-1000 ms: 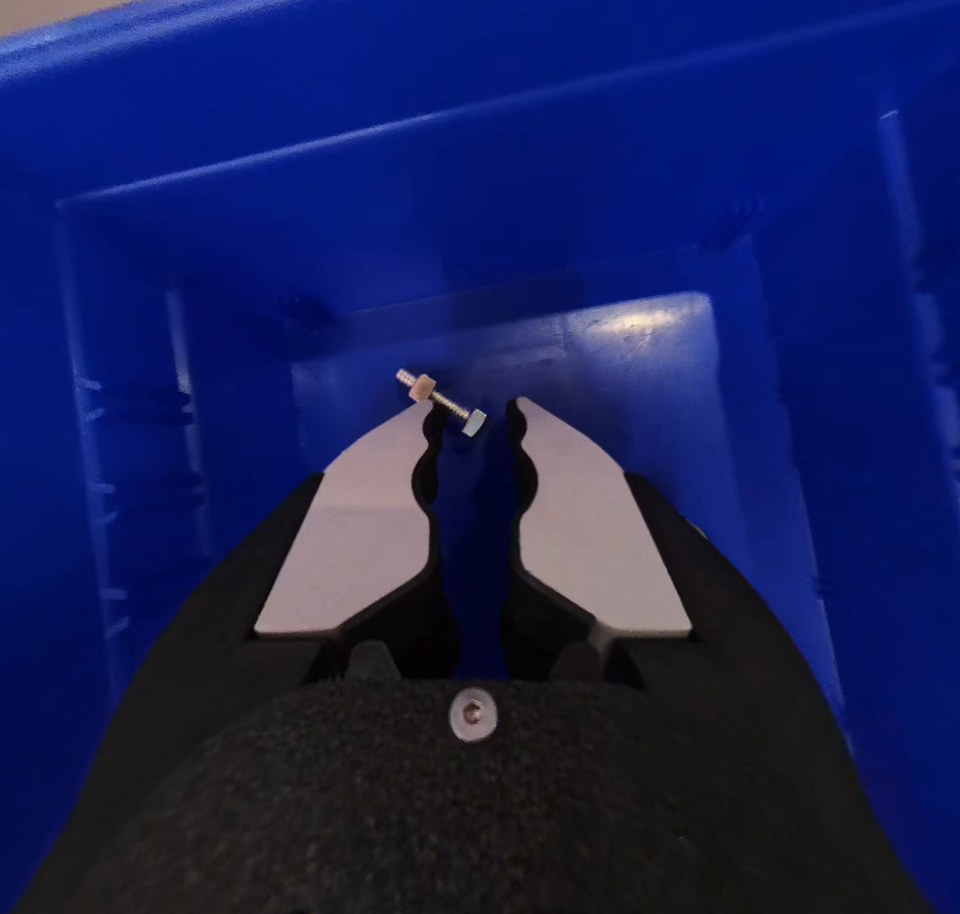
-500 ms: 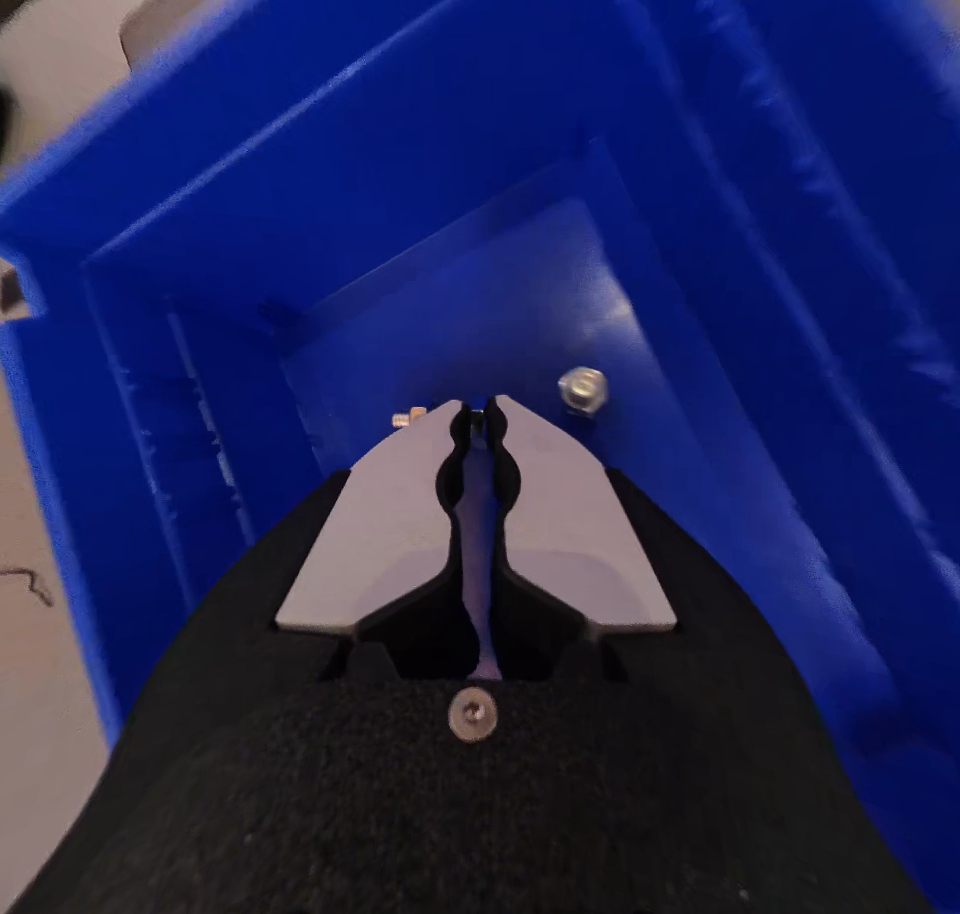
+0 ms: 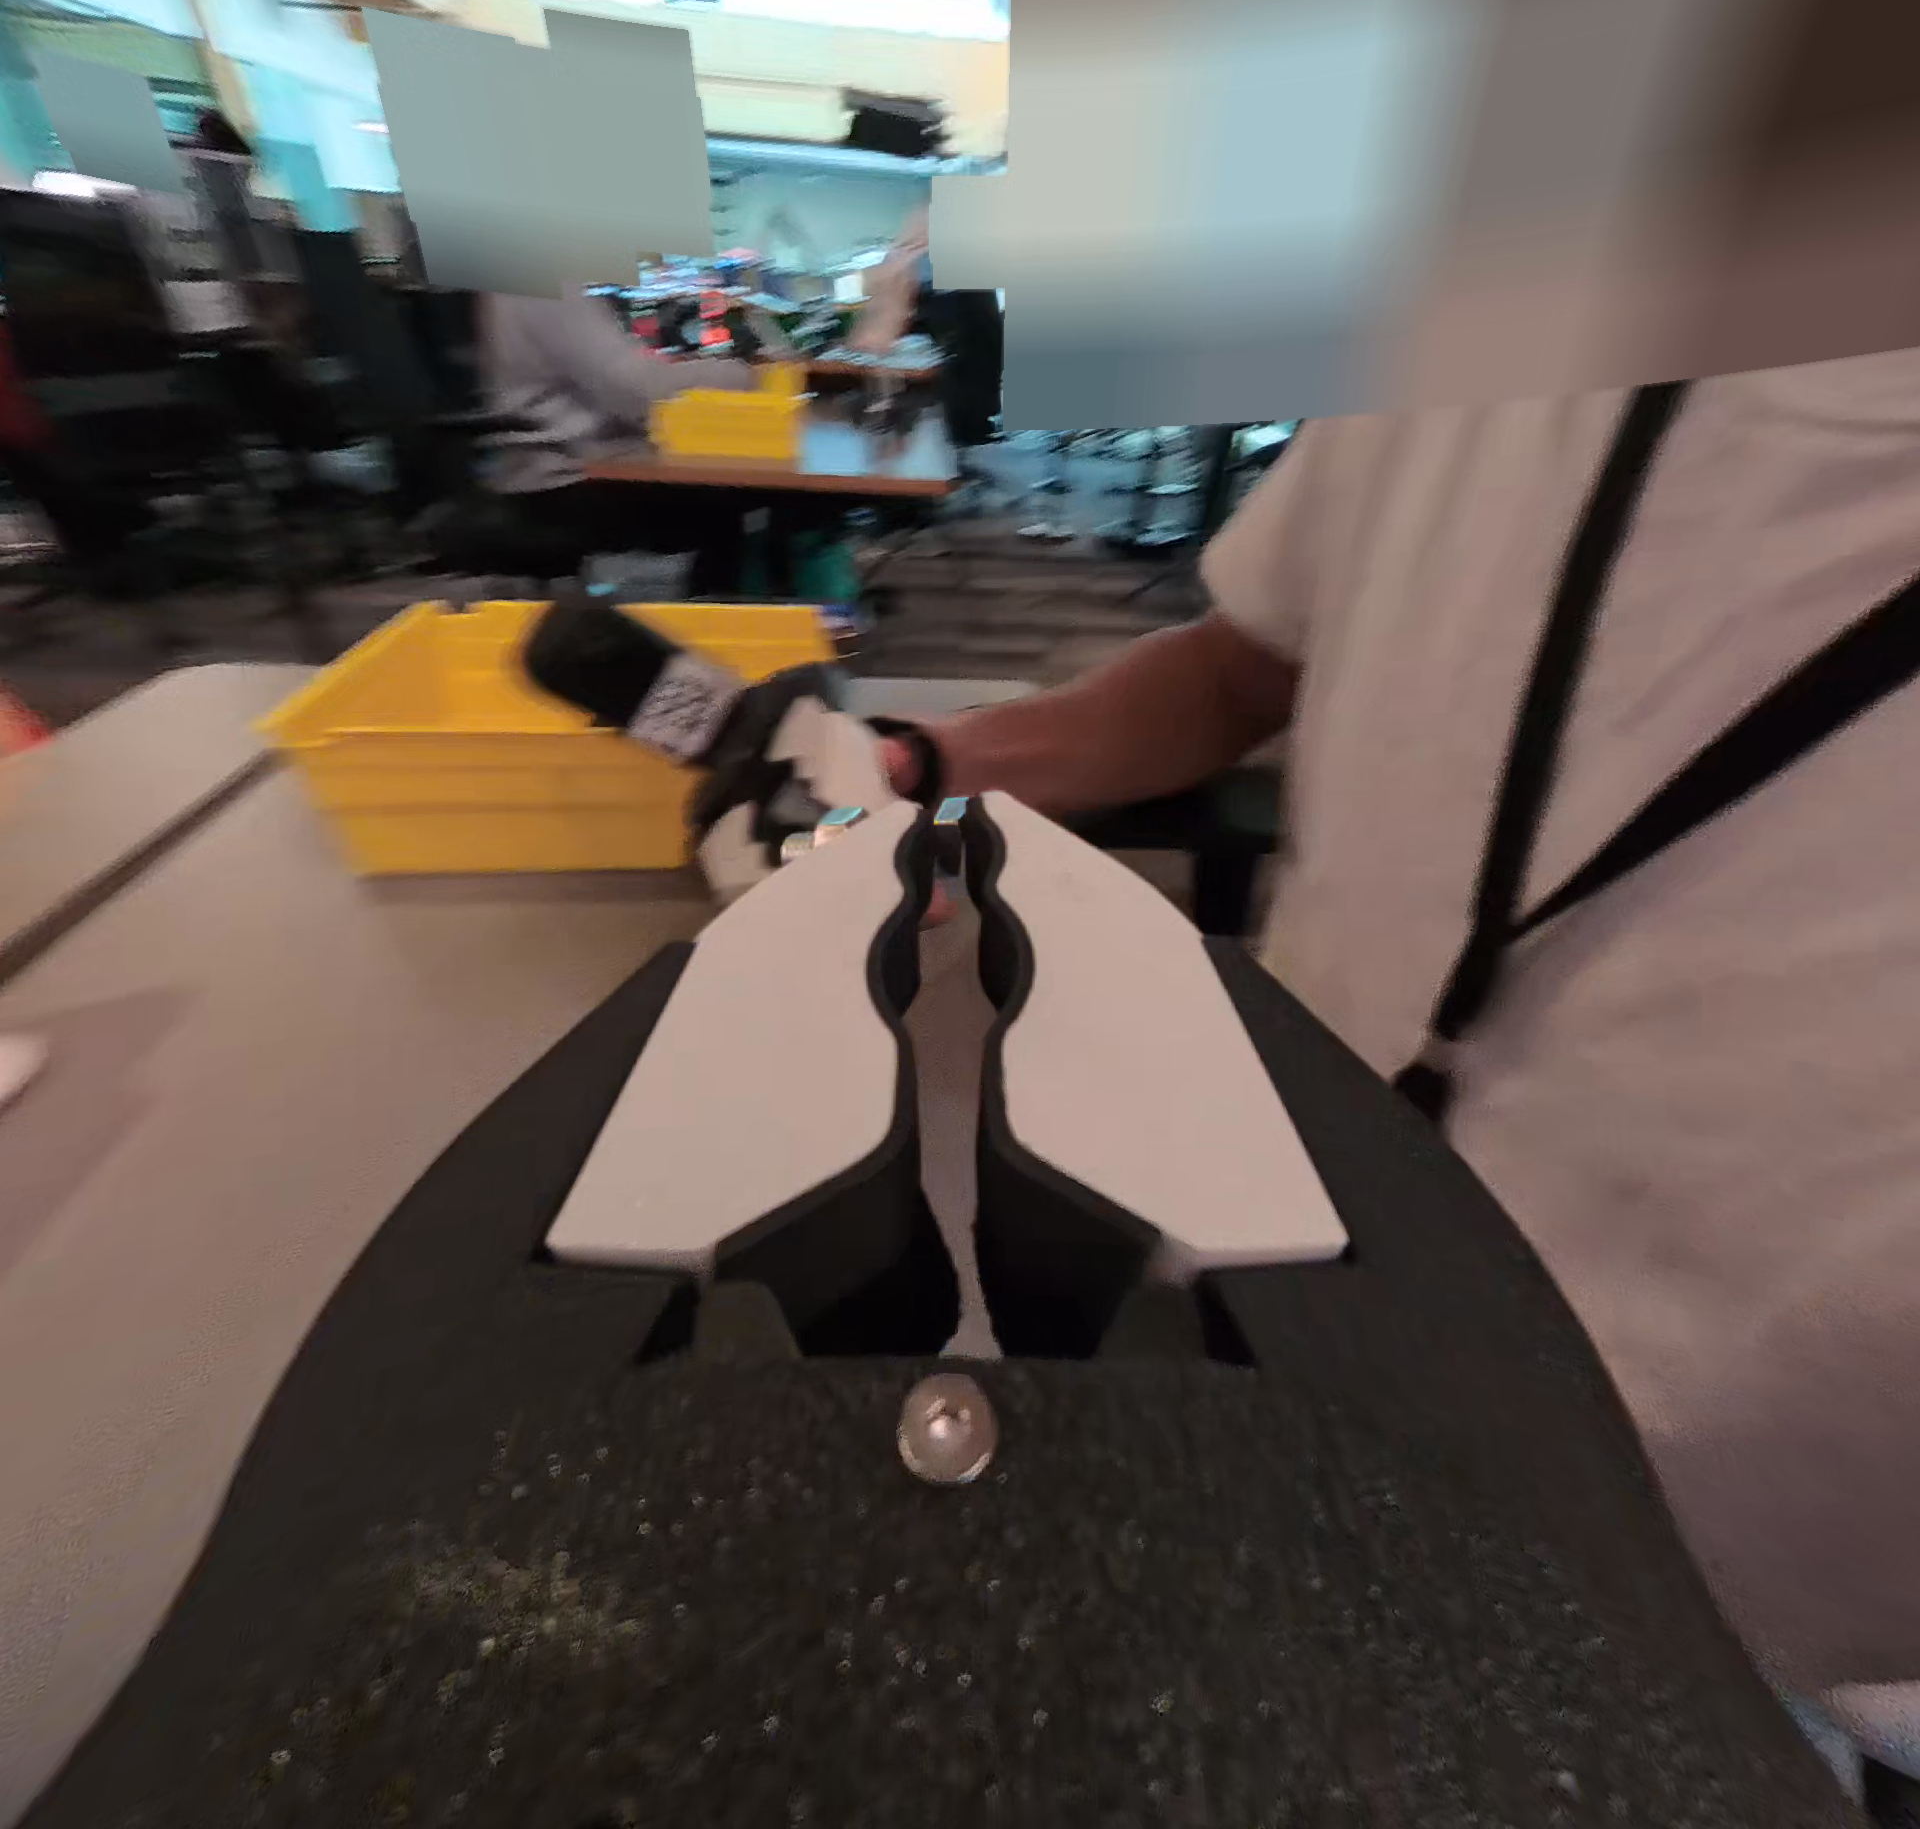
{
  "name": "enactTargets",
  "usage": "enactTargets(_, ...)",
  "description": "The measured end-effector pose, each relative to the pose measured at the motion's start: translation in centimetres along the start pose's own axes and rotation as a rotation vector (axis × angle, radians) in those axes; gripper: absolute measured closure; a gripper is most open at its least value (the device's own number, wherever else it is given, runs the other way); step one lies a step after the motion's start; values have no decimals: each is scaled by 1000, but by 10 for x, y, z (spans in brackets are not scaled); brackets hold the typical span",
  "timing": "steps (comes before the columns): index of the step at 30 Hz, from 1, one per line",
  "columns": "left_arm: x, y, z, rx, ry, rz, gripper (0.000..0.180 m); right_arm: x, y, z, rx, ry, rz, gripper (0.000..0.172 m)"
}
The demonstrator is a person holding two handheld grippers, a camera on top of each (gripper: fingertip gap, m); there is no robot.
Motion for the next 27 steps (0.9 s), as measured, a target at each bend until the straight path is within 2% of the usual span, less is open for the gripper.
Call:
enactTargets(2, -15, -13, 7, 43, -4, 132, 175, -12, 14, -4, -111, 35, -191, 148)
enactTargets(4, -27, -19, 18, 54, 31, 194, 175, -18, 23, 1, -173, 95, -305, 149)
enactTargets(9, -39, -28, 34, 67, 75, 266, 175, -21, 24, 23, -192, 184, -317, 151)
enactTargets(17, -47, -34, 47, 56, 141, 311, 175, -17, 21, 38, -227, 223, -305, 156)
enactTargets(20, -47, -29, 48, 54, 116, 272, 175, -14, 17, 34, -192, 189, -263, 157)
enactTargets(23, -44, -14, 49, 84, 72, 180, 175, -7, 6, 28, -139, 156, -152, 158)
enactTargets(27, -36, 28, 50, 152, 9, -106, 155, 11, -28, 25, -39, 127, 141, 158)
Point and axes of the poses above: each gripper's, where its closed fingertips meet, x back along the fingers, z out of its underside, y = z × x across the jaws, the point moved 2 cm from there along x, back along the fingers, and after that the axes turned 7 degrees about x, right-handed, at the moved point
